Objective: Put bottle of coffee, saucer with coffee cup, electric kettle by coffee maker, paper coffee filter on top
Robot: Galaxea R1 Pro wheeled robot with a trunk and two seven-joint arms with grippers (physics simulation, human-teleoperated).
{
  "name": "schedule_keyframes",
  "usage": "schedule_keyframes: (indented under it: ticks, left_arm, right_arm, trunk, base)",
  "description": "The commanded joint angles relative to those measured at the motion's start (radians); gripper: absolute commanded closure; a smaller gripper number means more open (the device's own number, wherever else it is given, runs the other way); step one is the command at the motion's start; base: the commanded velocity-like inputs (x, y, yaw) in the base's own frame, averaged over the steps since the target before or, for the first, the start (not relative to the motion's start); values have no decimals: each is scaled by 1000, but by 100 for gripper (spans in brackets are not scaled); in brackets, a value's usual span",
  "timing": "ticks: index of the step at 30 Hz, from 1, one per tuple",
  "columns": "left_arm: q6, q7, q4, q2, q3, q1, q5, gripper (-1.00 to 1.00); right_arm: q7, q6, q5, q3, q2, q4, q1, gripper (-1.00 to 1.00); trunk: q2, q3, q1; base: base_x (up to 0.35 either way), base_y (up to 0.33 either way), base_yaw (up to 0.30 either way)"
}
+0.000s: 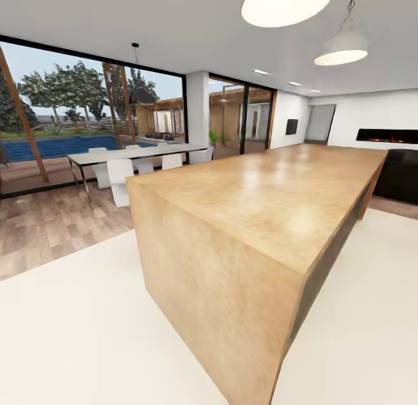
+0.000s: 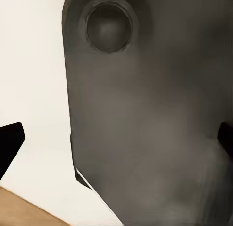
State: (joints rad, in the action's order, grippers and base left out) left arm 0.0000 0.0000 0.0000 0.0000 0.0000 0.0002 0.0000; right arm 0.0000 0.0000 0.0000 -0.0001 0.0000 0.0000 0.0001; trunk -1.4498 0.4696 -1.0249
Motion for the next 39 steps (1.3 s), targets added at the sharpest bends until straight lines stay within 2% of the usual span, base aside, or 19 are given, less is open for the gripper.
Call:
schedule_keyframes:
  ticks: [1,6,24,29,34,35,37,39]
  left_arm:
    - [-6,-6,-6,-6,3,6,3,-100]
    - [-8,-9,-20,-34,3,11,3,-100]
    - [-8,-9,-20,-34,4,11,3,-100]
    - [-3,-4,-48,-62,6,12,3,-100]
    - [-8,-1,-76,-69,7,12,3,-100]
    - [-12,0,-374,-70,7,12,3,-100]
    - [-13,0,-381,-71,7,12,3,-100]
    - [-15,0,-386,-72,7,12,3,-100]
  right_arm:
    - [-2,4,6,5,-6,-6,-6,-100]
    - [-2,5,6,5,-28,-15,-26,-100]
    - [-2,5,6,5,-28,-15,-26,-100]
    - [-3,-13,3,0,-56,-43,-55,-100]
    - [-3,-20,2,-1,-69,-72,-84,-100]
    - [-3,-23,2,0,-71,-205,-94,-100]
    - [-3,-39,2,0,-71,-207,-95,-100]
    - [-3,-103,-1,-1,-73,-206,-92,-100]
  trunk:
    - [0,0,0]
    - [0,0,0]
    - [0,0,0]
    - [0,0,0]
    - [0,0,0]
    - [0,0,0]
    - [0,0,0]
    - [0,0,0]
  base:
    - [0,0,0]
    - [0,0,0]
    - [0,0,0]
    - [0,0,0]
    - [0,0,0]
    - [0,0,0]
    - [0,0,0]
    - [0,0,0]
